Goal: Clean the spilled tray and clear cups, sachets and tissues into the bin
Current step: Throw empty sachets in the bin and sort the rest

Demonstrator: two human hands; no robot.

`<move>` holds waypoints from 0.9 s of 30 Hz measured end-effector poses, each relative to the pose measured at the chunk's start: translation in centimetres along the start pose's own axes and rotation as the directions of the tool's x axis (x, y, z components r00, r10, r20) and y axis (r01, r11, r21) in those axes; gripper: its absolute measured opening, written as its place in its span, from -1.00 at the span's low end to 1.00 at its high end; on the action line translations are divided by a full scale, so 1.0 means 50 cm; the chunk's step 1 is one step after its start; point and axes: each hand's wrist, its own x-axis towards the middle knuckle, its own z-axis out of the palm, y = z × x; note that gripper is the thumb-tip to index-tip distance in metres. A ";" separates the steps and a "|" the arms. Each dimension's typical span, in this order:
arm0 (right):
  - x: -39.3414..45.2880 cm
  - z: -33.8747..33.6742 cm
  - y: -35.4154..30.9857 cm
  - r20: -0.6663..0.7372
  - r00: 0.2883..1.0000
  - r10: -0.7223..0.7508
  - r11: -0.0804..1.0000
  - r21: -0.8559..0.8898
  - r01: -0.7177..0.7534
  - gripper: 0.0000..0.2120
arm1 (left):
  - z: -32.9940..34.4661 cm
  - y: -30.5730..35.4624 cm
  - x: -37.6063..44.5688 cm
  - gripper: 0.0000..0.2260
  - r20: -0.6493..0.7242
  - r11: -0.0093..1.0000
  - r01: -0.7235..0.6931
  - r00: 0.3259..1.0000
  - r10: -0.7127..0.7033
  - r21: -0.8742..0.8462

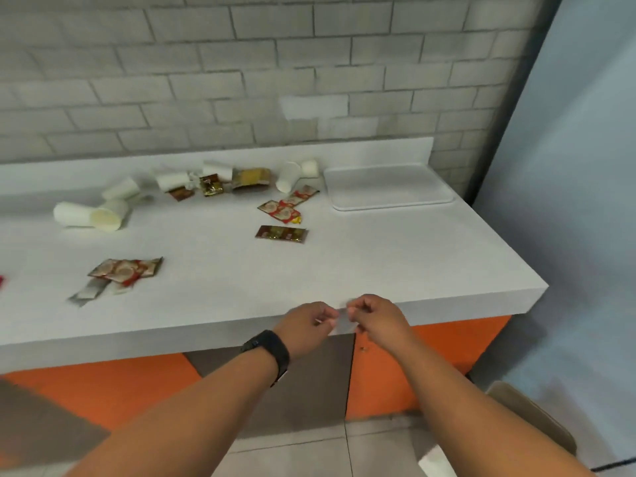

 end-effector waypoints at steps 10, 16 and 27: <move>0.043 0.218 -0.163 0.103 0.993 -0.055 0.995 -0.073 0.063 -0.88 | -0.215 -0.196 -0.080 -0.80 -0.201 0.994 0.099 0.974 -0.105 -0.040; 0.077 0.318 -0.228 0.163 0.983 -0.090 0.992 -0.078 0.104 -0.88 | -0.296 -0.282 -0.113 -0.75 -0.317 0.983 0.165 0.931 -0.182 -0.081; 0.212 0.426 -0.314 0.301 0.941 -0.153 0.983 -0.053 0.177 -0.91 | -0.423 -0.391 -0.114 -0.75 -0.471 0.933 0.301 0.806 -0.358 -0.195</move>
